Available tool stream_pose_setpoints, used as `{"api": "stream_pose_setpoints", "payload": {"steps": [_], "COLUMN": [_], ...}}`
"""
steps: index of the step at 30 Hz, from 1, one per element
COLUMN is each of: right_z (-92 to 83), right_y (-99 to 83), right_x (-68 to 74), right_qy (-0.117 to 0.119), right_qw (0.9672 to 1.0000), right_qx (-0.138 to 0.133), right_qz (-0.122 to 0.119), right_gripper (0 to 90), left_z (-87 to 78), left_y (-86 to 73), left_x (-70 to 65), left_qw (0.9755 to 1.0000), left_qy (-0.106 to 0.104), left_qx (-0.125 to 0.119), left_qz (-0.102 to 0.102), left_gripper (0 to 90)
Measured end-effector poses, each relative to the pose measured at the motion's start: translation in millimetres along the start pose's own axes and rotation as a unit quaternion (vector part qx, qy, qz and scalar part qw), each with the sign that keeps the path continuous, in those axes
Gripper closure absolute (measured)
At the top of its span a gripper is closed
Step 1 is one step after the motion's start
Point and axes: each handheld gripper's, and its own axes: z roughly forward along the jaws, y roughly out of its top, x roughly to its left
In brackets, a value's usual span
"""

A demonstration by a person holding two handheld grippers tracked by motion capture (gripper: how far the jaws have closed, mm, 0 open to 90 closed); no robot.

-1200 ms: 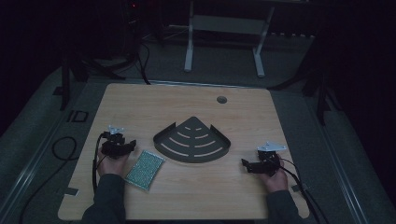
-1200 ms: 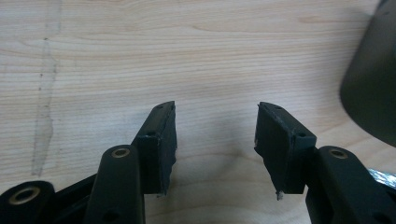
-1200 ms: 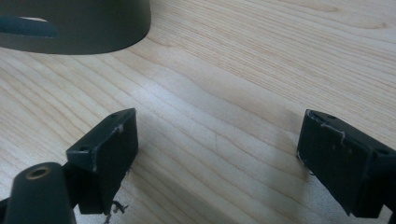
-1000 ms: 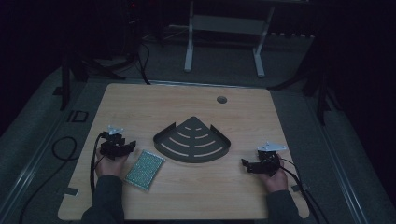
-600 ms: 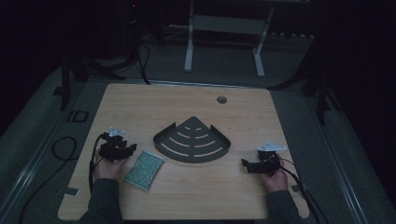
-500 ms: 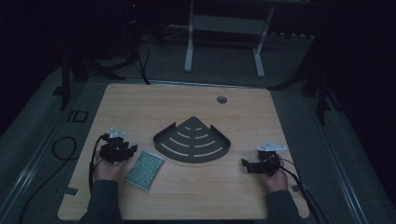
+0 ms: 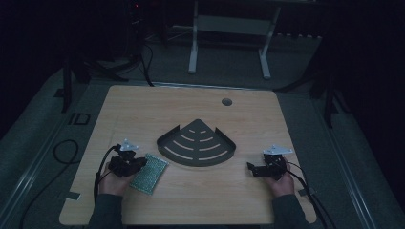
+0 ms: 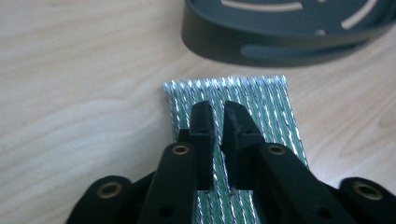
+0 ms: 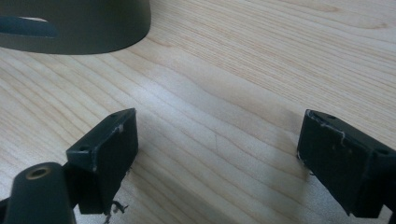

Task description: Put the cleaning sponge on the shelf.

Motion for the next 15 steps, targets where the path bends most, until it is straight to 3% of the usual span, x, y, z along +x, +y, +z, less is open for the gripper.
{"api": "stream_pose_setpoints", "payload": {"steps": [12, 15], "right_z": [0.0, 0.0], "right_y": [0.0, 0.0], "right_x": [0.0, 0.0], "right_qy": [0.000, 0.000], "right_qw": [1.0000, 1.0000], "right_qx": [0.000, 0.000], "right_qz": [0.000, 0.000], "right_gripper": [12.0, 12.0], "left_z": [-2.2, -4.4], "left_y": [-16.2, -17.9], "left_x": [-7.5, -6.9], "left_qw": [0.9980, 0.9976], "left_qy": [-0.005, -0.006], "left_qx": [0.057, 0.061], "left_qz": [0.027, 0.030], "left_gripper": [88.7, 89.2]}}
